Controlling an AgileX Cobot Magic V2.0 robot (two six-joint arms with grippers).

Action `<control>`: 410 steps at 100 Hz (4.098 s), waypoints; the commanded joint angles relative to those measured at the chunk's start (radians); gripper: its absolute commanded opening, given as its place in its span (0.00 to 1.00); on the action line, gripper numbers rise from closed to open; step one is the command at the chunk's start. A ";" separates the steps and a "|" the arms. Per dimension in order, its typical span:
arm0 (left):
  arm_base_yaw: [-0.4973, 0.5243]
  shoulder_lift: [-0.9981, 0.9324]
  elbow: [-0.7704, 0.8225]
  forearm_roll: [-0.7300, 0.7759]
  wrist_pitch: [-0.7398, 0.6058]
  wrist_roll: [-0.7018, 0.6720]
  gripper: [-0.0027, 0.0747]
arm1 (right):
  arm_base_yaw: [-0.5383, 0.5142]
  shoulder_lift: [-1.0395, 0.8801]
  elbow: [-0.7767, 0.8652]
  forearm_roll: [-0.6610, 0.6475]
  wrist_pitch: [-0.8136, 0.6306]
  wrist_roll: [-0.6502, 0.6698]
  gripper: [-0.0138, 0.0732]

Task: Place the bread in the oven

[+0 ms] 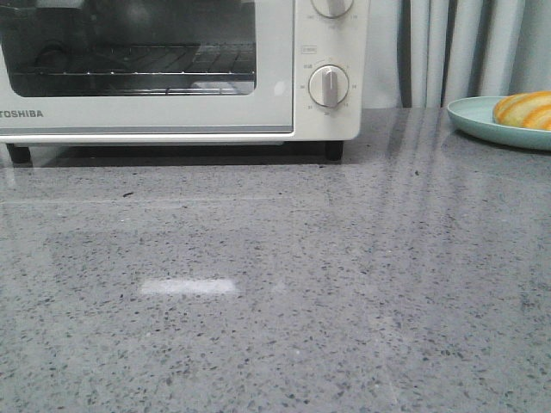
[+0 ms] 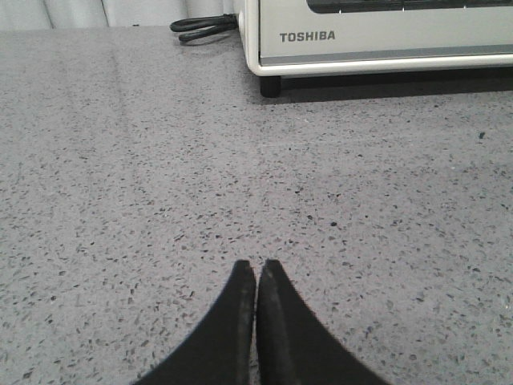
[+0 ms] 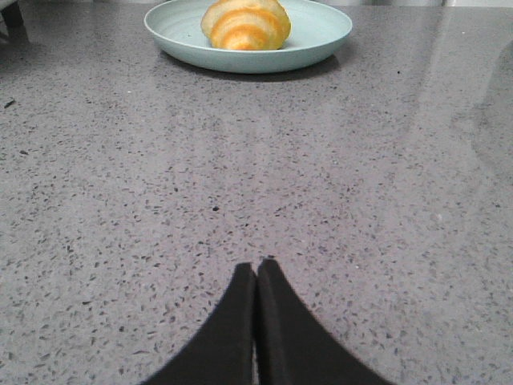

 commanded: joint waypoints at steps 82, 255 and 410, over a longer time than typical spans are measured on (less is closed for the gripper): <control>-0.002 -0.028 0.026 -0.016 -0.053 -0.011 0.01 | -0.005 -0.021 0.012 0.001 -0.031 -0.003 0.08; -0.103 0.468 -0.682 -0.548 -0.073 0.260 0.01 | 0.120 0.179 -0.551 0.260 0.171 -0.037 0.08; -0.353 1.303 -1.148 -0.415 -0.073 0.422 0.01 | 0.141 0.227 -0.558 0.259 0.172 -0.040 0.08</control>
